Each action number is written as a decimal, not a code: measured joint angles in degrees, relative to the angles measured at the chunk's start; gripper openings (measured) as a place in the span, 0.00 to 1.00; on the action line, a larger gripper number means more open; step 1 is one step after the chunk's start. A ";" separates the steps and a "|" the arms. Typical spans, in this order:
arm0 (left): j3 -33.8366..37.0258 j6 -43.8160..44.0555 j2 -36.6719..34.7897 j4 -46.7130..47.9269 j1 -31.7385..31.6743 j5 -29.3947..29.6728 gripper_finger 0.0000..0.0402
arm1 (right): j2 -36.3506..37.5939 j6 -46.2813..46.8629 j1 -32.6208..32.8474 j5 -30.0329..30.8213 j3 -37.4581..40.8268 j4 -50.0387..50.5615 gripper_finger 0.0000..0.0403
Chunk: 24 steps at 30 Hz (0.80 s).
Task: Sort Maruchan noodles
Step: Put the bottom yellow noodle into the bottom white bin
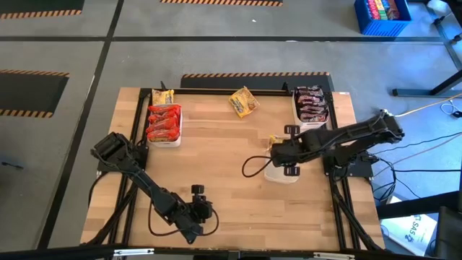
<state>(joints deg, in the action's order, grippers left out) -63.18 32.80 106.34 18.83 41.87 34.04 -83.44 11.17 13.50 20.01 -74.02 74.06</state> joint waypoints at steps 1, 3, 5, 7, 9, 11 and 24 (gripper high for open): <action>0.00 0.01 0.00 0.00 0.00 0.00 0.36 | -0.49 -0.19 0.00 0.03 0.00 -0.04 0.08; 0.00 0.01 0.00 0.00 0.00 0.00 0.36 | -1.46 -1.00 0.00 0.13 0.00 0.03 0.08; 0.00 0.01 0.00 0.00 0.00 0.00 0.36 | -2.48 -1.36 0.00 0.14 0.00 -0.02 0.08; 0.00 0.01 0.00 0.00 0.00 0.00 0.36 | -3.55 -1.66 0.00 0.14 0.00 0.14 0.08; 0.00 0.01 0.00 0.00 0.00 0.00 0.36 | -4.40 -2.02 0.00 0.09 0.00 1.10 0.08; 0.00 -0.01 0.00 0.00 0.00 -0.02 0.36 | -4.72 -2.04 0.00 0.00 0.00 1.64 0.08; 0.00 0.01 0.00 0.00 0.00 -0.01 0.36 | -4.45 -2.63 -0.02 0.02 8.68 -4.43 0.08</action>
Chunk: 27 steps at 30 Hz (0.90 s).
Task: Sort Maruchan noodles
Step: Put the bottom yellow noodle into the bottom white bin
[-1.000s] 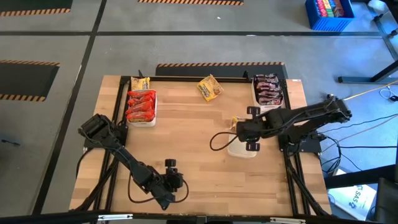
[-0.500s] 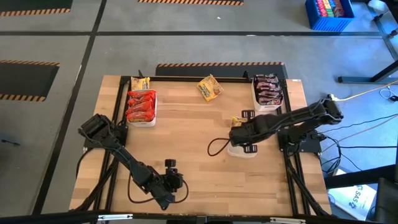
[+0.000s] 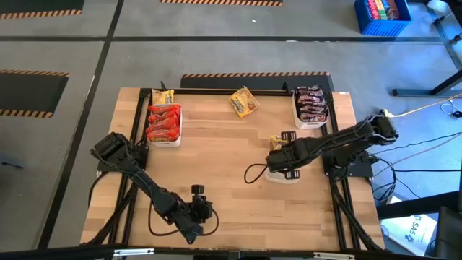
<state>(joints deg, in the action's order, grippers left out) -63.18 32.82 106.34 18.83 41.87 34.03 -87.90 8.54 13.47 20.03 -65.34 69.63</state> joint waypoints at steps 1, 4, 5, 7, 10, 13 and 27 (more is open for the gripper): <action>0.00 0.00 0.00 0.00 0.00 -0.01 0.36 | 0.00 0.02 0.00 -0.04 0.61 -0.71 0.08; 0.00 0.00 0.00 0.00 -0.11 0.00 0.36 | -0.07 -0.01 0.00 -0.04 1.96 -3.53 0.08; 0.00 0.00 0.00 0.00 -0.19 -0.06 0.36 | -0.12 0.00 0.00 -0.04 2.50 -4.47 0.08; 0.00 0.00 0.00 -0.01 -0.36 -0.03 0.36 | -0.13 0.02 0.00 -0.06 3.64 -6.37 0.08; 0.00 0.00 0.00 -0.02 -0.50 -0.03 0.36 | -0.13 0.23 0.00 -0.11 5.42 -9.63 0.08; 0.00 0.01 0.00 -0.04 -0.50 -0.03 0.36 | -0.15 1.73 0.00 -0.06 6.82 -11.48 0.08; 0.00 0.02 0.00 -0.24 -0.50 -0.05 0.36 | -0.20 6.03 0.00 -1.72 7.89 -10.44 0.44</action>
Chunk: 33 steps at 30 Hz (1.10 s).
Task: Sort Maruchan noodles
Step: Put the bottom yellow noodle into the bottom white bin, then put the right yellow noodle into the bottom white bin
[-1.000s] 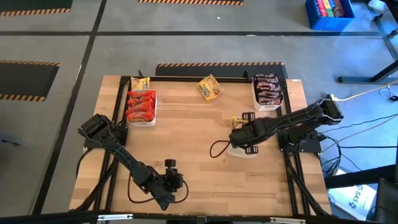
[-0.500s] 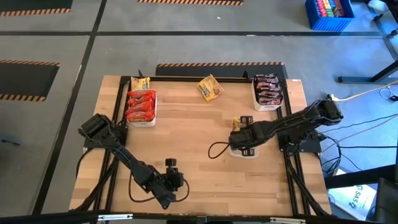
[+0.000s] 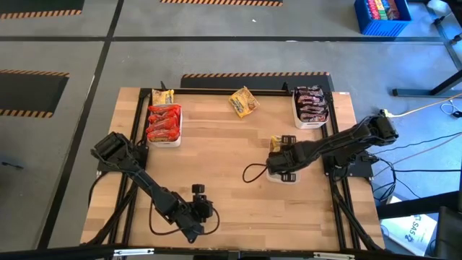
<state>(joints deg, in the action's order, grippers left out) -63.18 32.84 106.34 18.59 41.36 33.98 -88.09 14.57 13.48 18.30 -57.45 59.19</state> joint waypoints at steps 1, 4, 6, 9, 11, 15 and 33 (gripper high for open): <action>0.00 0.00 0.00 -0.02 0.00 -0.04 0.36 | 0.00 0.06 0.02 -0.66 -0.81 1.01 0.47; 0.00 -0.30 0.00 -0.02 -0.10 -0.52 0.36 | 0.34 0.95 0.02 -2.92 -4.09 4.67 0.54; 0.00 -0.58 0.00 -0.02 -0.17 -0.55 0.36 | 0.48 1.56 0.02 -4.20 -7.09 7.31 0.56; 0.00 -3.57 0.00 -0.20 -0.62 -0.57 0.36 | 0.51 1.60 0.02 -3.74 -11.24 10.08 0.57; 0.00 -6.12 0.00 -0.28 -1.03 -0.52 0.36 | 0.50 0.60 -0.03 -1.37 -12.90 8.88 0.57; 0.00 -10.54 0.00 -1.28 -2.87 -0.54 0.36 | 0.50 -4.11 -2.27 2.05 -13.12 2.63 0.57; 16.60 -16.97 -7.65 -23.24 -15.24 -7.63 0.36 | 0.46 -16.38 -30.18 -10.34 -7.21 -26.20 0.52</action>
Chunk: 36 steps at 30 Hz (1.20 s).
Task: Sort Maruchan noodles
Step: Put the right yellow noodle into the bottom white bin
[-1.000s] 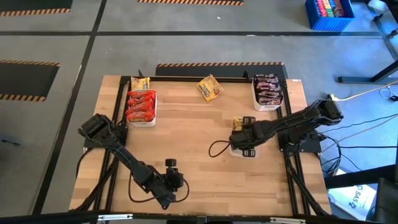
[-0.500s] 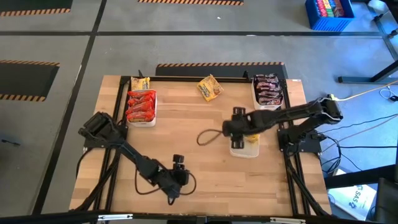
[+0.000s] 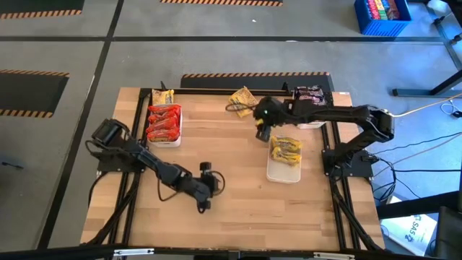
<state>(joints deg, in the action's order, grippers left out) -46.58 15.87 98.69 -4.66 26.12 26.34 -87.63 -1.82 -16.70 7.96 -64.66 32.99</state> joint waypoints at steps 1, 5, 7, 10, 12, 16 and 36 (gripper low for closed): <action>1.16 -0.07 -1.17 -0.64 -0.49 0.13 0.36 | 0.00 0.01 -0.73 0.00 0.00 -0.91 0.52; 5.42 -2.11 -4.65 -5.45 -2.52 1.19 0.36 | -0.24 2.42 -3.54 1.10 0.00 -4.64 0.52; 6.89 -2.94 -6.08 -6.73 -3.67 1.51 0.36 | -1.20 3.29 -4.99 2.01 0.00 -7.63 0.52; 7.80 -4.38 -6.95 -8.18 -5.84 1.65 0.36 | -3.52 3.00 -7.58 0.61 0.00 -12.69 0.52; 7.93 -5.84 -6.92 -8.36 -7.39 1.64 0.36 | -5.90 2.73 -9.34 -1.22 -0.12 -16.06 0.52; 7.90 -8.08 -6.90 -9.19 -10.69 1.31 0.36 | -12.27 0.86 -11.88 -1.64 -3.92 -18.48 0.46; 7.90 -8.54 -6.86 -9.01 -15.83 0.66 0.36 | -29.70 -2.09 -13.36 -2.44 -17.47 -8.68 0.04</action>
<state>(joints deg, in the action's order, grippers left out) -38.68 7.33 91.83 -13.67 10.30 27.00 -117.33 -3.91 -30.07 5.53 -82.13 24.30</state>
